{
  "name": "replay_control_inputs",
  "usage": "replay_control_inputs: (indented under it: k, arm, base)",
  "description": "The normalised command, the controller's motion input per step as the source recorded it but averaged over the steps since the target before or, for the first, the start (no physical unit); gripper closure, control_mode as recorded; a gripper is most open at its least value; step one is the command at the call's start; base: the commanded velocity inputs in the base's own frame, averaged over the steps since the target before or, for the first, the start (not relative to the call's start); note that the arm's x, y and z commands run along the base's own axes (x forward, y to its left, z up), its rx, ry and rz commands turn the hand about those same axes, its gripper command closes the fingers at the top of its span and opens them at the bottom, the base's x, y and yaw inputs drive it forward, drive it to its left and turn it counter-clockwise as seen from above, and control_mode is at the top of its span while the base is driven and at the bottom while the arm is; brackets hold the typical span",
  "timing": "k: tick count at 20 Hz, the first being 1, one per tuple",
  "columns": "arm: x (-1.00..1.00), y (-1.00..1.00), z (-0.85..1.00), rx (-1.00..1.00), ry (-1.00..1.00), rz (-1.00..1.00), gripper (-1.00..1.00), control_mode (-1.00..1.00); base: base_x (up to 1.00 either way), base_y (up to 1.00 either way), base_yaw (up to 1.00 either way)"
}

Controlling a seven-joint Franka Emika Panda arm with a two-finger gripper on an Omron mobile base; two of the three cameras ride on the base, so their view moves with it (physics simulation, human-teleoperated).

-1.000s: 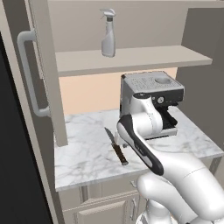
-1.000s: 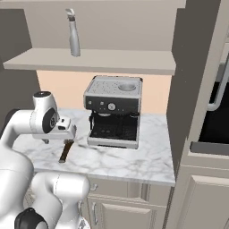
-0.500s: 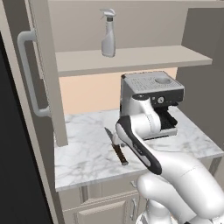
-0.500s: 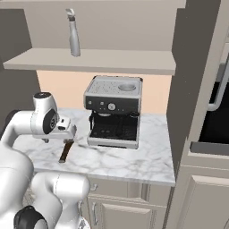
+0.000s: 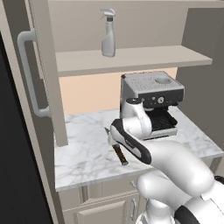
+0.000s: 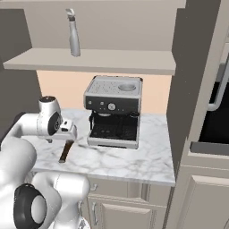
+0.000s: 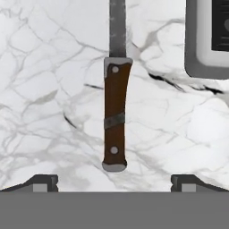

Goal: Move the cutting board and knife to the sink. Then move spray from the cabinet to the counter.

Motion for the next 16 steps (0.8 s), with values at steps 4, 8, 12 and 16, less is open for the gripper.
replay_control_inputs:
  k: [4, 8, 12, 16]
  arm:
    - [0.22, 0.00, -0.36, 0.00, 0.04, 0.00, -1.00, -1.00]
    - [0.13, 0.00, -0.39, 0.00, 0.00, -0.01, -1.00, -1.00]
    - [0.12, 0.01, -0.40, 0.00, 0.00, -0.01, -1.00, -1.00]
    - [0.09, 0.02, -0.40, 0.00, 0.00, -0.02, -1.00, -1.00]
  base:
    - [0.00, 0.00, 0.00]
    - [0.00, 0.00, 0.00]
    - [0.00, 0.00, 0.00]
    - [0.00, 0.00, 0.00]
